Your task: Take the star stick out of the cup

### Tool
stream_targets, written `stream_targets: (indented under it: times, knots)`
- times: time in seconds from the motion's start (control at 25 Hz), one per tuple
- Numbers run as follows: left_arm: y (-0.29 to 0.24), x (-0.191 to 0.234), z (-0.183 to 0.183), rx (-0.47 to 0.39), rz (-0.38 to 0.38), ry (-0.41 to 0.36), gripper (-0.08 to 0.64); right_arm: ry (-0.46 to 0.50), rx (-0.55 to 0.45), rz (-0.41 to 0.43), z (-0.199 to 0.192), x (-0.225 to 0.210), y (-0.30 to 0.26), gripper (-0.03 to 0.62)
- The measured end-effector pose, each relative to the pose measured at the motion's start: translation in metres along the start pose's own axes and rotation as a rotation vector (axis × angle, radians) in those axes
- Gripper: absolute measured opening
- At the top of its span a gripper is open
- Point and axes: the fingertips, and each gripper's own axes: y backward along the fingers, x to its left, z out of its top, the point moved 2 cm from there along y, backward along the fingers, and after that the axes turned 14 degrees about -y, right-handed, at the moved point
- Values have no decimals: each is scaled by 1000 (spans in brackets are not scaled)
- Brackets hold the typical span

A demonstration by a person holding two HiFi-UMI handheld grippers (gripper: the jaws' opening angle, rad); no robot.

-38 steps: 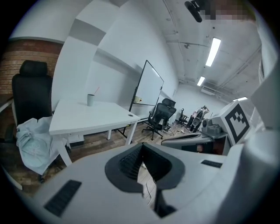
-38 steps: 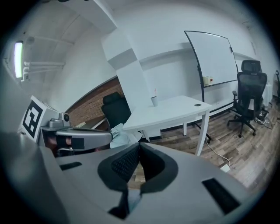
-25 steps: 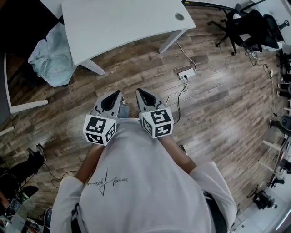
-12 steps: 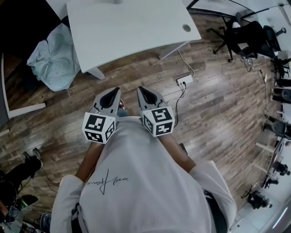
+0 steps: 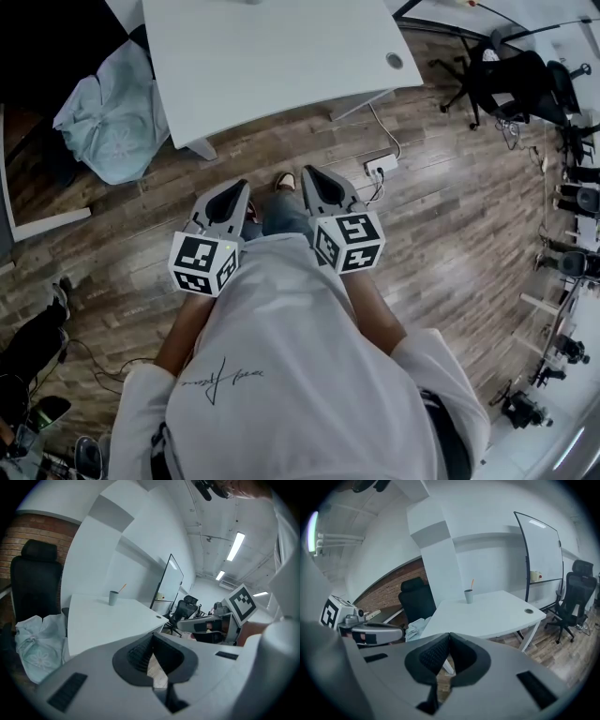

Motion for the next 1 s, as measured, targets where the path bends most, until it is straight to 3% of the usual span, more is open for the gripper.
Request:
stream_targets:
  times: [0.32, 1.0]
  knots:
    - [-19, 19, 11, -3, 29, 1, 8, -19, -34, -20, 30, -26, -14, 9]
    - [-128, 83, 71, 17, 100, 22, 8, 15, -2, 82, 128, -78, -109, 10]
